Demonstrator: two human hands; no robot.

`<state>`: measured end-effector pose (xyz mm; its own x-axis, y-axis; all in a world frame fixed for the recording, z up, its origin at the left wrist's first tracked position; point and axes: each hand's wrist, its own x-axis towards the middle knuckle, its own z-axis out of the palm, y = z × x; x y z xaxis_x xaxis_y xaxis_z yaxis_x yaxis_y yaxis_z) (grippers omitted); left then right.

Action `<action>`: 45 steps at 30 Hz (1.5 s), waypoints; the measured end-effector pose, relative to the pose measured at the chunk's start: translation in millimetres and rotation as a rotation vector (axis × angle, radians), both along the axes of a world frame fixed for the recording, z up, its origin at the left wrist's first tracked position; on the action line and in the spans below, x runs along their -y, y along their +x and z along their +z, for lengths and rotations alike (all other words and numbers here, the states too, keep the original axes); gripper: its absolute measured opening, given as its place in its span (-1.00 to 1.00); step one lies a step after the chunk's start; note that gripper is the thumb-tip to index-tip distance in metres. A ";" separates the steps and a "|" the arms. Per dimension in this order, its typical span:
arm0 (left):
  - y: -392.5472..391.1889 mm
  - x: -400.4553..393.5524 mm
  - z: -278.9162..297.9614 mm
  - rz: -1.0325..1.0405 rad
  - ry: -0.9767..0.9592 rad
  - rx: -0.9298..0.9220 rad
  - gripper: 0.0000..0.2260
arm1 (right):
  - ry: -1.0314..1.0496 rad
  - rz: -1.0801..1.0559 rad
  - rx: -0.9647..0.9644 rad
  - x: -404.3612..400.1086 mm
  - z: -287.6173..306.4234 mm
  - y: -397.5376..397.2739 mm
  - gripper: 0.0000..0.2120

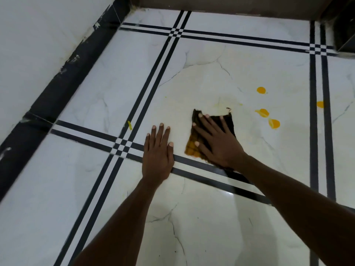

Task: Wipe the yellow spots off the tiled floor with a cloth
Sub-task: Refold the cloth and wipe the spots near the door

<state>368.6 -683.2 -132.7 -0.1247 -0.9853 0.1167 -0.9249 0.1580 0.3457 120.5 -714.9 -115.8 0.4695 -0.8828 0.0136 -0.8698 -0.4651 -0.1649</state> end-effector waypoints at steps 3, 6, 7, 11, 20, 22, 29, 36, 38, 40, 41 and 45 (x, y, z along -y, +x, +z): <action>0.5 0.5 -1.1 -0.003 0.000 0.023 -0.50 | -0.024 0.093 -0.051 -20.7 0.8 -47.4 -0.41; -0.3 0.3 -2.8 -0.015 -0.011 0.034 -0.50 | -0.049 -0.279 -0.038 7.0 3.0 -81.1 -0.41; -0.4 0.3 -3.4 -0.014 -0.015 0.039 -0.50 | -0.052 -0.426 -0.023 22.5 4.2 -79.5 -0.42; 1.2 1.0 -4.7 -0.012 -0.035 0.047 -0.50 | -0.033 -0.447 0.021 50.3 10.0 0.8 -0.40; 2.7 0.6 -2.3 -0.023 -0.012 0.031 -0.50 | -0.047 -0.408 -0.001 -17.3 12.0 -64.4 -0.46; 1.2 2.3 -2.6 -0.019 -0.018 0.031 -0.50 | -0.072 -0.486 0.009 -39.0 15.0 -44.9 -0.45; 3.3 1.7 -3.2 -0.026 0.004 0.037 -0.50 | -0.077 -0.113 0.048 19.4 9.1 33.4 -0.47; -1.5 0.2 2.2 -0.014 -0.005 0.046 -0.50 | -0.098 -0.441 0.046 -54.2 5.2 -22.3 -0.44; -1.8 0.2 3.7 -0.015 -0.002 0.053 -0.49 | -0.036 -0.243 0.057 -69.8 4.6 10.2 -0.43; 0.9 0.8 2.1 -0.024 0.001 0.059 -0.49 | -0.039 -0.110 0.063 -37.6 6.3 19.6 -0.43; 2.0 0.4 0.5 -0.028 -0.002 0.060 -0.49 | -0.048 -0.104 0.058 -13.4 4.2 11.3 -0.44; 2.9 1.2 -2.3 -0.041 -0.014 0.051 -0.48 | -0.089 -0.537 0.021 33.7 -0.4 -93.5 -0.42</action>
<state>371.5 -684.4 -135.0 -0.1715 -0.9775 0.1232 -0.9337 0.2011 0.2961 27.0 -748.5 -116.2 -0.0485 -0.9934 0.1040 -0.9858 0.0308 -0.1651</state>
